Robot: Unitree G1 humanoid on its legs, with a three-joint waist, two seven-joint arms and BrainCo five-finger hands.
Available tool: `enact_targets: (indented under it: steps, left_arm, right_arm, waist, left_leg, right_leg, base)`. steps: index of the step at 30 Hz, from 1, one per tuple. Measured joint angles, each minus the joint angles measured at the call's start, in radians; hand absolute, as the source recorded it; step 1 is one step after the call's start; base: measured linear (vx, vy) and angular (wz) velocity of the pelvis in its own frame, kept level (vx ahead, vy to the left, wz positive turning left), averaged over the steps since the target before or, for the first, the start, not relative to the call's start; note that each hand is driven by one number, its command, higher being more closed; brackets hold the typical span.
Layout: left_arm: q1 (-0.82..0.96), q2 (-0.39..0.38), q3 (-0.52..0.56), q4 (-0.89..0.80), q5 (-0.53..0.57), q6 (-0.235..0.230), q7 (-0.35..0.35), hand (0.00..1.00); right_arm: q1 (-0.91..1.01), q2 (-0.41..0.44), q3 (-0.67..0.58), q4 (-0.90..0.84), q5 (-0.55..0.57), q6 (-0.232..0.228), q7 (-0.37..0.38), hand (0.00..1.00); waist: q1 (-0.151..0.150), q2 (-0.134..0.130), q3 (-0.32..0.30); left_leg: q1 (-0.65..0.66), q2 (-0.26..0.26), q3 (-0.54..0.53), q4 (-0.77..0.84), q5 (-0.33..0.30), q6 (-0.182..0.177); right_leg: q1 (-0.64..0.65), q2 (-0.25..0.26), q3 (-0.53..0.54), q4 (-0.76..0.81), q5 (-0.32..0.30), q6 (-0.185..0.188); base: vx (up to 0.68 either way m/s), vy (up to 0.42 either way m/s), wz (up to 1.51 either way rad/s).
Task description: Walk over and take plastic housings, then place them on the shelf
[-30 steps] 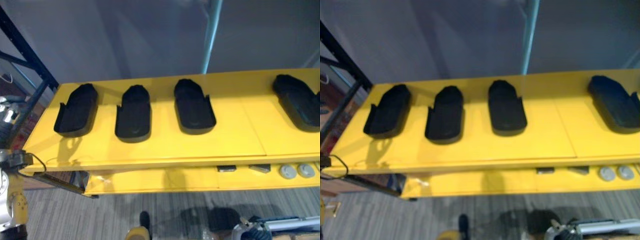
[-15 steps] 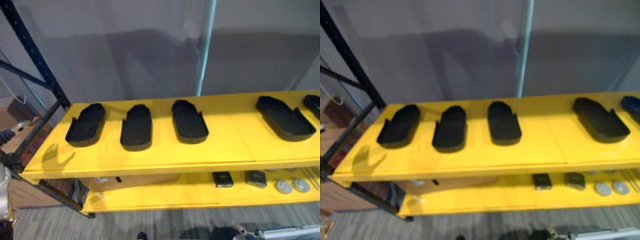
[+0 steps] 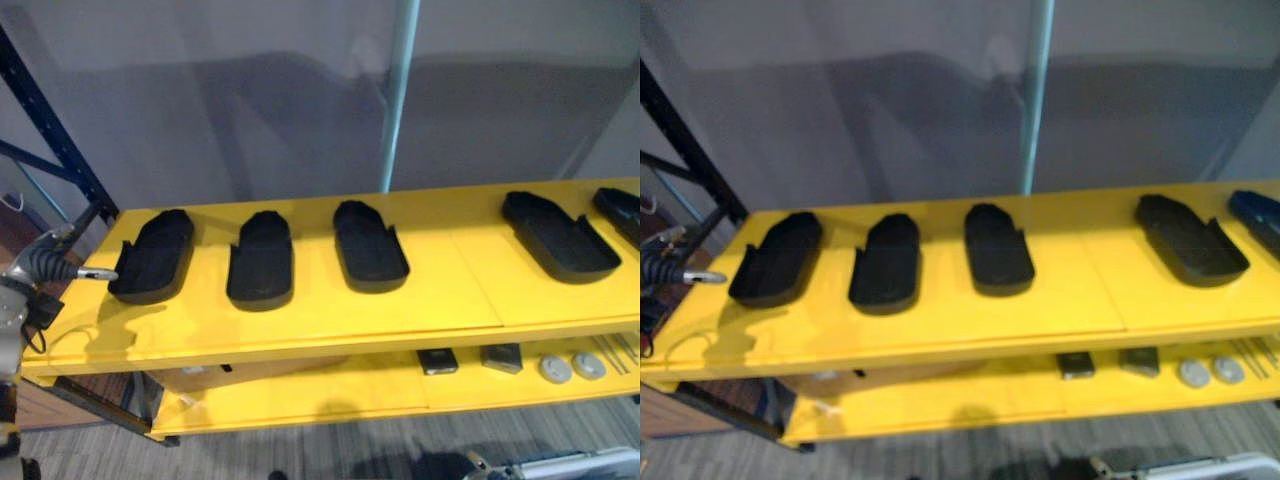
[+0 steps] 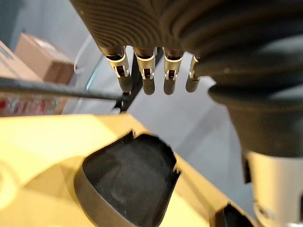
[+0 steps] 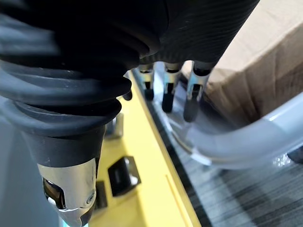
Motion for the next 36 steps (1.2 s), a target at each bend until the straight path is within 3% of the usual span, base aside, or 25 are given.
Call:
enact_targets:
  steps: [12,16,23,29,36]
  left_arm:
    - [-0.012,0.046,-0.12,0.064,0.042,-0.028,-0.2,0.0]
    - [-0.012,0.07,-0.156,0.07,0.05,-0.028,-0.258,0.0]
    - [-0.013,0.08,-0.195,0.087,0.078,-0.032,-0.271,0.0]
    - [-0.013,0.081,-0.195,0.109,0.089,-0.036,-0.277,0.0]
    - [-0.013,0.08,-0.196,0.112,0.116,-0.038,-0.28,0.0]
  right_arm:
    - [-0.023,-0.017,0.012,0.029,-0.001,-0.003,0.024,0.0]
    - [-0.023,-0.017,0.012,0.033,-0.001,-0.003,0.037,0.0]
    - [-0.021,-0.019,0.012,0.052,-0.001,-0.003,0.039,0.0]
    - [-0.02,-0.018,0.022,0.07,-0.001,-0.002,0.04,0.0]
    - [-0.04,-0.018,0.023,0.075,0.0,-0.004,0.039,0.0]
  waist:
    - [-0.017,0.006,0.005]
    - [-0.021,-0.004,0.004]
    - [-0.021,-0.006,0.003]
    - [-0.025,-0.012,0.002]
    - [-0.036,-0.002,0.004]
  left_leg:
    - [0.021,0.002,0.018,-0.001,-0.024,-0.006]
    - [0.022,-0.002,0.018,-0.001,-0.032,-0.001]
    - [0.037,-0.004,0.019,-0.001,-0.041,0.001]
    - [0.04,-0.004,0.019,0.0,-0.041,0.0]
    - [0.041,0.004,0.022,0.0,-0.032,-0.006]
  right_leg:
    - [0.006,-0.002,0.0,0.011,-0.002,-0.004]
    - [0.006,-0.007,-0.001,0.013,-0.003,-0.01]
    - [0.007,-0.008,-0.004,0.033,0.012,-0.066]
    - [-0.004,-0.014,-0.005,0.059,0.023,-0.049]
    - [-0.016,-0.012,-0.005,0.077,0.024,-0.047]
  base:
    - [0.02,-0.003,-0.02]
    - [0.0,0.0,0.0]
    - [0.03,0.023,0.0]
    - [0.03,0.018,0.01]
    - [-0.03,-0.006,-0.02]
